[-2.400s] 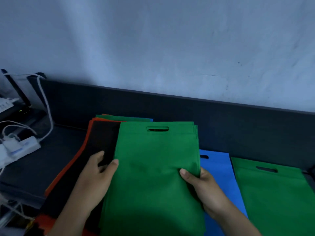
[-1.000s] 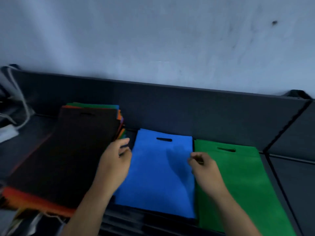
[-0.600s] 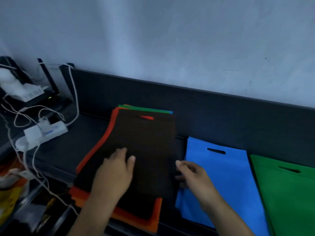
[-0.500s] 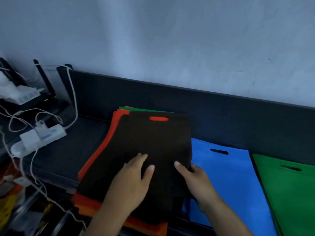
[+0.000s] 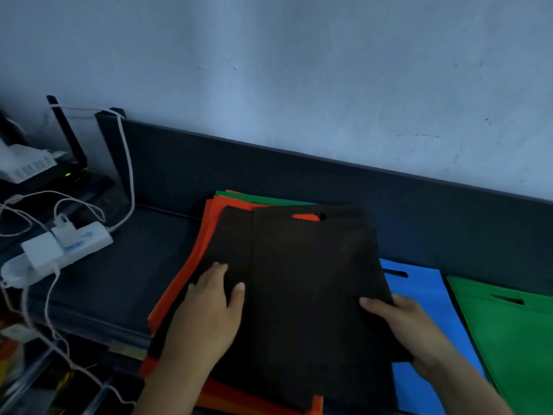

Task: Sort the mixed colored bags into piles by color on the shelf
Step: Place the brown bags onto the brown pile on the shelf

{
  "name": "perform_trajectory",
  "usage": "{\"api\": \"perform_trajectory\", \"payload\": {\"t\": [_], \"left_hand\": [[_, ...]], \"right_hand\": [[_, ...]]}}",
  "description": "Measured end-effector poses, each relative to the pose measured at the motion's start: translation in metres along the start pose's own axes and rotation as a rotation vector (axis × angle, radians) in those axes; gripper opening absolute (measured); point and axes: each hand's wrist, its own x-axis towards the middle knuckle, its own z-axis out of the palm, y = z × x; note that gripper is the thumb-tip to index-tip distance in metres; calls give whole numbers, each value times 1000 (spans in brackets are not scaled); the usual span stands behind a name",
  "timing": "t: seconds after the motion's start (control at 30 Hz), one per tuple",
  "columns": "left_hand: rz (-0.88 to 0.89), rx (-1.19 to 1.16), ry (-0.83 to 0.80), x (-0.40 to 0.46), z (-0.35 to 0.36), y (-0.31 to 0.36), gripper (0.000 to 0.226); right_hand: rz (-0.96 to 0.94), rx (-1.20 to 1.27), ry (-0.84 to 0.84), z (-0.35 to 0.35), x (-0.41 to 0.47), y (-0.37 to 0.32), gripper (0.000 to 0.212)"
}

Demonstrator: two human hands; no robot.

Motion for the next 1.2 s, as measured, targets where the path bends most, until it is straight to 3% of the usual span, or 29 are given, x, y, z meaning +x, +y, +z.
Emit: {"api": "perform_trajectory", "payload": {"t": [0.17, 0.33, 0.5, 0.63, 0.77, 0.97, 1.2], "left_hand": [[119, -11, -124, -11, 14, 20, 61], [-5, -31, 15, -9, 12, 15, 60], [48, -31, -97, -17, 14, 24, 67], [-20, 111, 55, -9, 8, 15, 63], [15, 90, -34, -15, 12, 14, 62], [56, -9, 26, -19, 6, 6, 51], [70, 144, -62, -15, 2, -3, 56]], "right_hand": [[112, -36, -197, -15, -6, 4, 30], [135, 120, -80, -5, -3, 13, 36], [130, 171, -53, 10, -9, 11, 28], [107, 184, -32, 21, -10, 10, 29], [109, 218, 25, 23, -4, 15, 31], [76, 184, 22, 27, -1, 20, 31], [87, 186, 50, 21, -3, 13, 26]]}}
